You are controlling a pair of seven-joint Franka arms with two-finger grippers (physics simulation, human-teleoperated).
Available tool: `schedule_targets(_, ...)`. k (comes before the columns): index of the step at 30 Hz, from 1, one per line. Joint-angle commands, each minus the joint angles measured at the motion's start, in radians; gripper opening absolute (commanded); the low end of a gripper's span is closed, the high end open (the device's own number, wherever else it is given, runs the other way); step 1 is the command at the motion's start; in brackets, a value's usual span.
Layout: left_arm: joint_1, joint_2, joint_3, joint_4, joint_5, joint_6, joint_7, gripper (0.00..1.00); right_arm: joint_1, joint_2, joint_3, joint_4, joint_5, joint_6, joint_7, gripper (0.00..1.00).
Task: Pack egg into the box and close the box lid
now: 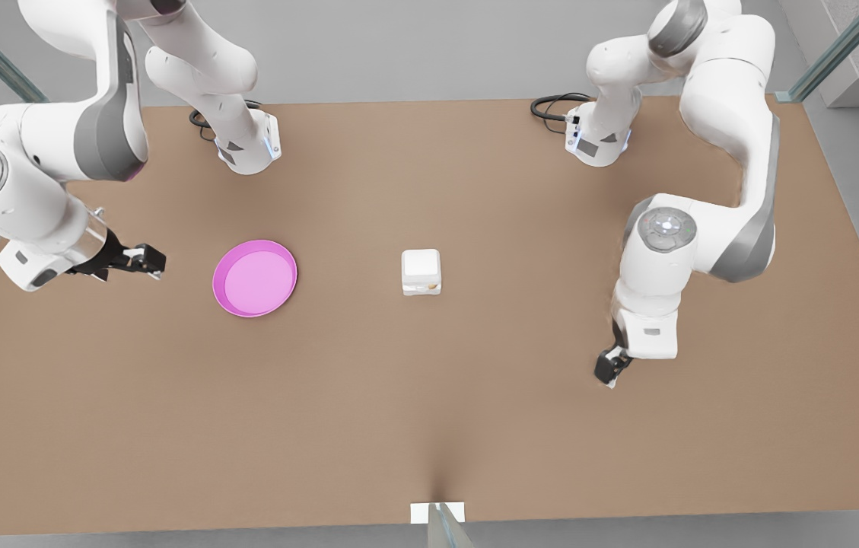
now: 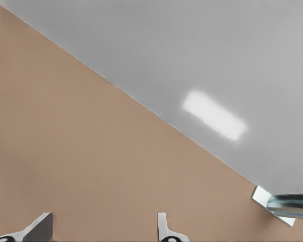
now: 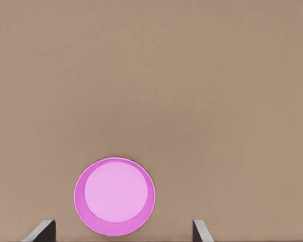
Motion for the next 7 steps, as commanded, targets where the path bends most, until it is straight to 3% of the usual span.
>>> schedule_targets(1,-0.211,-0.097,0.554,0.069,-0.615,-0.373,0.949,1.00,0.000,0.003,0.001,0.001,-0.016,-0.042,-0.055,1.00)
schedule_targets(2,-0.198,-0.260,0.604,-0.032,-0.733,-0.509,1.117,1.00,0.000,0.007,0.002,0.003,-0.016,-0.033,-0.052,1.00)
schedule_targets(3,-0.184,-0.615,0.483,-0.489,-0.572,-0.267,1.109,1.00,-0.009,0.009,0.001,0.013,-0.015,-0.028,-0.054,1.00)
schedule_targets(4,-0.186,-0.690,0.475,-0.611,-0.567,-0.190,1.102,1.00,0.000,0.009,0.001,0.013,-0.013,-0.031,-0.054,1.00)
schedule_targets(5,-0.189,-0.604,0.472,-0.502,-0.565,-0.248,1.091,1.00,0.002,0.009,0.002,0.013,0.003,-0.027,-0.054,1.00)
schedule_targets(7,-0.199,-0.585,0.472,-0.495,-0.564,-0.250,1.088,1.00,0.003,0.052,0.007,0.084,0.014,0.015,-0.054,1.00)
